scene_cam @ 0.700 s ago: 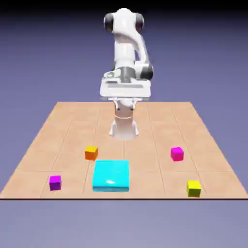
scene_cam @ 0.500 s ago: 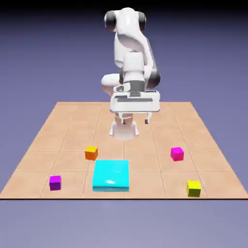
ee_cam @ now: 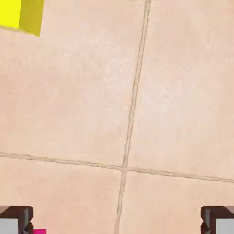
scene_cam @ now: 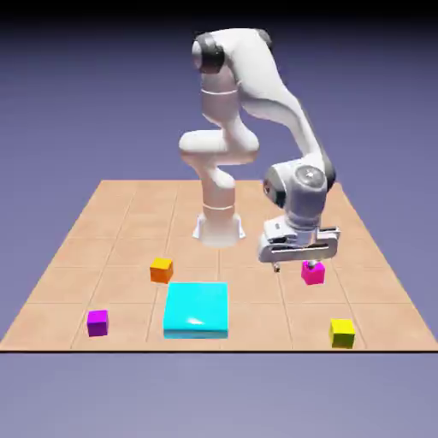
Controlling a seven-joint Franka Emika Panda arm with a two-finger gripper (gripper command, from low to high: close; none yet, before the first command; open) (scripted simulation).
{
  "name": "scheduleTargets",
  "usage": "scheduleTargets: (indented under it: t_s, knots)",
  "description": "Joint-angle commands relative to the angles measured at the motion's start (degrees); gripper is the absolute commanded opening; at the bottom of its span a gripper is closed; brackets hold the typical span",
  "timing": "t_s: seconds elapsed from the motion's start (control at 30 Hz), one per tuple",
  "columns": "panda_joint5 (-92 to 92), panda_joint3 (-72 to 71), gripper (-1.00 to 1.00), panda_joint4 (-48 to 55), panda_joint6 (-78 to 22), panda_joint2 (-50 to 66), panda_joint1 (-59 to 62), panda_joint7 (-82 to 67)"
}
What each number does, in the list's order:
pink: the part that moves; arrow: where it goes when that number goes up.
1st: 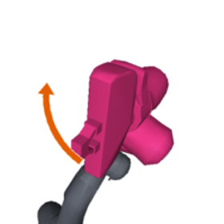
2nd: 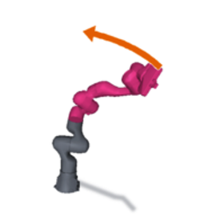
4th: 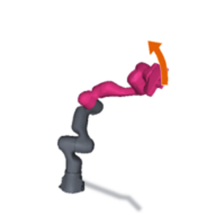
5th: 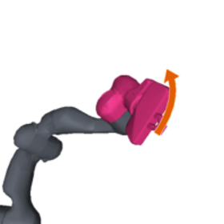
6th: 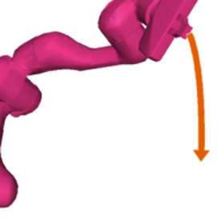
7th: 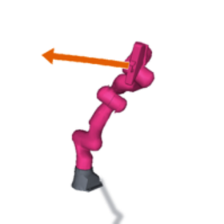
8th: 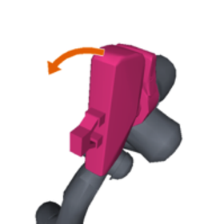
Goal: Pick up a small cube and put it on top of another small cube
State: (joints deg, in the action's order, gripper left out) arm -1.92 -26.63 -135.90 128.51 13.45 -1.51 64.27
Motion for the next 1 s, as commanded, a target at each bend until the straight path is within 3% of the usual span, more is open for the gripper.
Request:
scheduleTargets:
  t_s: [0.0, 0.23, 0.57, 0.6, 0.97]
  knots:
    - [-0.1, -1.2, 0.0, 1.1, -2.1, 2.1, 0.0, 1.0]
    - [-0.7, -9.3, 0.0, 8.8, -16.0, 16.2, -0.3, 7.7]
    - [-9.6, 7.7, 0.0, 4.6, -7.3, 17.2, -18.9, 0.1]
    - [-9.6, 7.7, -1.0, 4.6, -7.3, 17.2, -18.9, 0.1]
    - [-0.7, -9.3, -1.0, 8.8, -16.0, 16.2, -0.3, 7.7]
